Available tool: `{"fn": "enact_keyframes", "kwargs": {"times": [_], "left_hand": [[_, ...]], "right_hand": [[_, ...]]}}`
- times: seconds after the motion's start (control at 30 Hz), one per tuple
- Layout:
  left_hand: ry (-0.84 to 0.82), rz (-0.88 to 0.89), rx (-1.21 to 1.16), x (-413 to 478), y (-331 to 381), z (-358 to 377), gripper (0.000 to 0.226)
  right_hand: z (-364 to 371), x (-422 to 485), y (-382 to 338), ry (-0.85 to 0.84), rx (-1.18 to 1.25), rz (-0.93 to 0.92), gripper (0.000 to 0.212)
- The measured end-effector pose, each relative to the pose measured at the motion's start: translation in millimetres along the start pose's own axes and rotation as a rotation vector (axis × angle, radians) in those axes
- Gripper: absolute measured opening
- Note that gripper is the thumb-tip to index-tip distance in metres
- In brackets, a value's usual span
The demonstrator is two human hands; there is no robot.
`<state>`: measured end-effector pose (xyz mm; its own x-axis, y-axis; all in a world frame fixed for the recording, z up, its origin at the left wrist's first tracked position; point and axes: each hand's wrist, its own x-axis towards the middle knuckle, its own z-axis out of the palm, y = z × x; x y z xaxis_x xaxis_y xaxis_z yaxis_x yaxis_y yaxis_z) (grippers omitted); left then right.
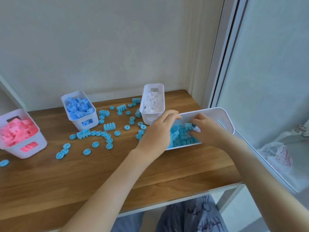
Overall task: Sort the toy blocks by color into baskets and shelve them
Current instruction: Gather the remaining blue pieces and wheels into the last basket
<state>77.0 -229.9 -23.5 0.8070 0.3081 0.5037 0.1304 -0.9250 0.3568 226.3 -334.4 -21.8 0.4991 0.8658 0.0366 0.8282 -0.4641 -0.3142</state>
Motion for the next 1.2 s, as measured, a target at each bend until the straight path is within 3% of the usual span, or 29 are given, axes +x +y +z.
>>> {"fn": "enact_keyframes", "kwargs": {"times": [0.13,0.27,0.33,0.4,0.5,0.8,1.0,1.2], "left_hand": [[0.343,-0.191,-0.115,-16.5,-8.3,0.1,0.041],[0.165,-0.533,-0.368,-23.2,-13.1,-0.9,0.050],[0.132,-0.587,-0.445,-24.3,-14.5,-2.0,0.052],[0.150,-0.561,-0.451,-26.5,-16.1,-2.5,0.052],[0.172,-0.517,-0.439,-32.3,-17.9,-2.8,0.052],[0.330,-0.475,-0.401,-44.2,-26.8,1.5,0.048],[0.379,-0.386,-0.309,-49.6,-29.9,5.9,0.050],[0.419,-0.281,-0.215,-52.8,-34.0,10.3,0.049]], "right_hand": [[-4.2,-8.6,-9.0,-0.012,0.019,-0.039,0.042],[-8.3,-14.6,-29.7,-0.094,0.048,-0.155,0.046],[-6.9,-15.3,-42.8,-0.112,0.098,-0.245,0.044],[-2.1,-12.1,-50.7,-0.144,0.103,-0.290,0.034],[-0.1,-6.6,-46.8,-0.107,0.072,-0.211,0.021],[-9.8,-16.3,-13.7,0.124,0.081,-0.062,0.015],[-0.7,-19.8,-12.7,-0.037,0.135,-0.165,0.024],[6.2,-18.0,-18.7,-0.094,0.170,-0.219,0.009]]}}
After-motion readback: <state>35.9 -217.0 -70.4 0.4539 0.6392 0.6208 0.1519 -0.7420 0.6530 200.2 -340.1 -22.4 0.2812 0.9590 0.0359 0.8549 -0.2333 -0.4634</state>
